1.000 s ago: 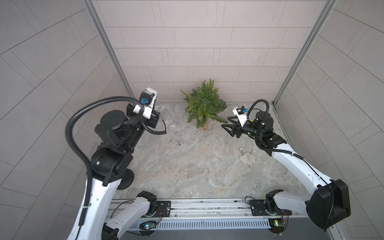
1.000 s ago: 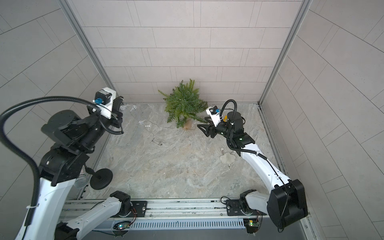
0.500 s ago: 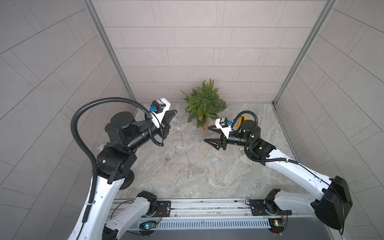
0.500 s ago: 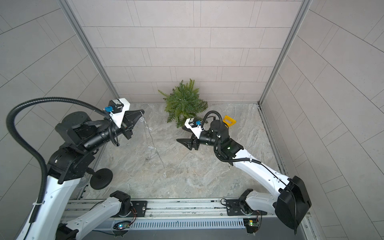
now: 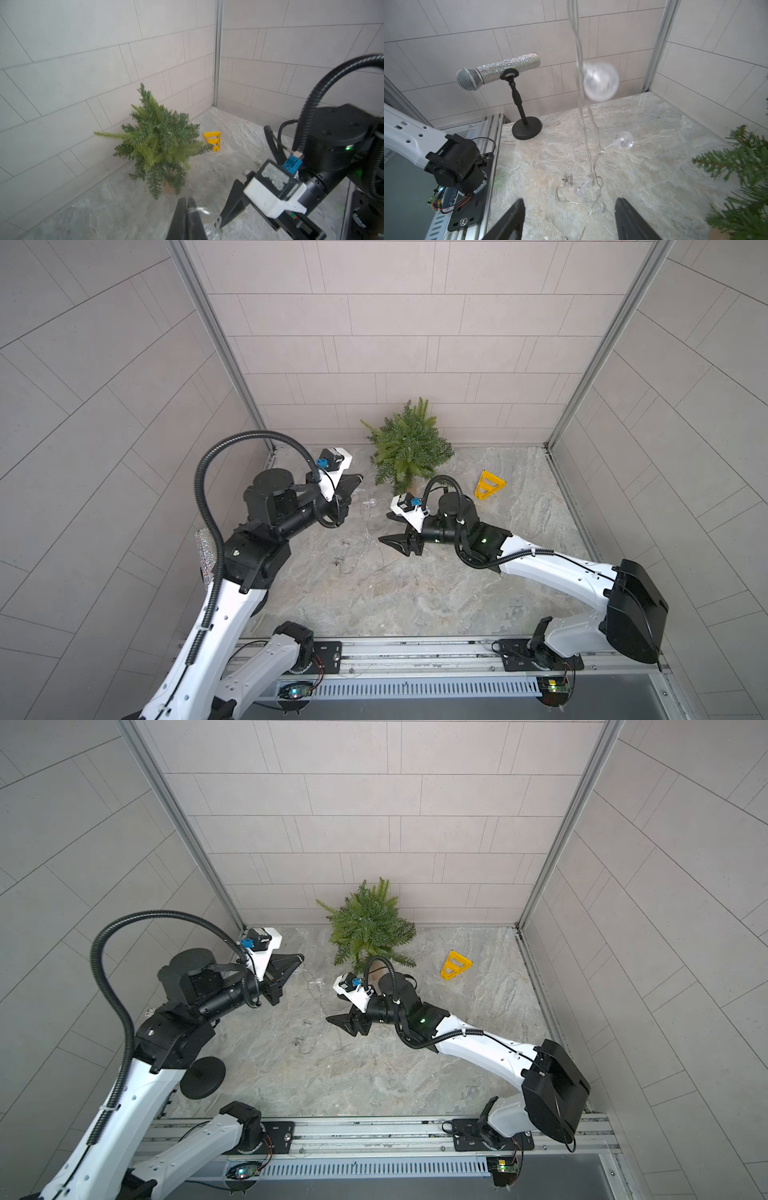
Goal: Remove string lights from the small christmas tree
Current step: Place the light string at the center of the board.
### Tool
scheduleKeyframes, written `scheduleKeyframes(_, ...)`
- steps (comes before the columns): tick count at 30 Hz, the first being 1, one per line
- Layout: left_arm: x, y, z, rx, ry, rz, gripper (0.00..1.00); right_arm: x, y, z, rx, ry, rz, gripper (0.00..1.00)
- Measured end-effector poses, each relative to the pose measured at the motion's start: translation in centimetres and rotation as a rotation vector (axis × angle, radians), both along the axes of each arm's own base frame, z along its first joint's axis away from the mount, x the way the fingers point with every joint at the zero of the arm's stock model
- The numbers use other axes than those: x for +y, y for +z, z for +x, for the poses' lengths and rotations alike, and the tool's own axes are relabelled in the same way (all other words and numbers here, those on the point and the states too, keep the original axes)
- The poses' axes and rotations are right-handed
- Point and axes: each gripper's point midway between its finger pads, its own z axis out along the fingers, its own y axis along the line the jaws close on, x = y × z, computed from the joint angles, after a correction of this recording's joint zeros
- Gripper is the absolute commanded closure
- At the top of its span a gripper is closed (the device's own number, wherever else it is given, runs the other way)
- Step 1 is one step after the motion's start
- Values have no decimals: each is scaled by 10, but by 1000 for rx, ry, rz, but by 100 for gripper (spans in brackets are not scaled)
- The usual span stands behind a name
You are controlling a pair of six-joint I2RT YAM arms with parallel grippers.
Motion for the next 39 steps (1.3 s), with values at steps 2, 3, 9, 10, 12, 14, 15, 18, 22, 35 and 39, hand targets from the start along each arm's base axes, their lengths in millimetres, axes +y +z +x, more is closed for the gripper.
scheduleKeyframes(2, 0, -15, 3, 41, 5, 6, 100, -5, -13, -1, 18, -19, -19, 32)
scheduleKeyframes(3, 0, -17, 3, 47, 8, 7, 100, -9, -22, -3, 33, -28, -30, 32)
scheduleKeyframes(9, 2, -14, 2, 43, 17, 6, 98, -39, -107, -22, 189, -89, -171, 35)
scheduleKeyframes(10, 2, -16, 2, 52, 16, 9, 98, -43, -118, -26, 207, -98, -197, 35)
scheduleKeyframes(12, 1, -23, 3, 70, 17, 11, 98, -48, -127, -27, 218, -122, -223, 35)
scheduleKeyframes(14, 0, -40, 4, 114, 19, 11, 98, -57, -130, -26, 210, -162, -234, 35)
scheduleKeyframes(15, 0, -49, 4, 139, 22, 11, 98, -61, -130, -26, 206, -181, -238, 35)
scheduleKeyframes(18, 1, -85, 8, 234, 51, 14, 93, -79, -132, -20, 179, -274, -258, 35)
scheduleKeyframes(22, 9, -133, 14, 347, 130, 14, 93, -103, -142, -12, 158, -391, -310, 34)
scheduleKeyframes(35, 21, -174, 27, 486, 274, -9, 78, -115, -174, 3, 264, -525, -384, 35)
scheduleKeyframes(39, 28, -186, 26, 520, 322, -8, 64, -116, -177, 6, 289, -552, -385, 35)
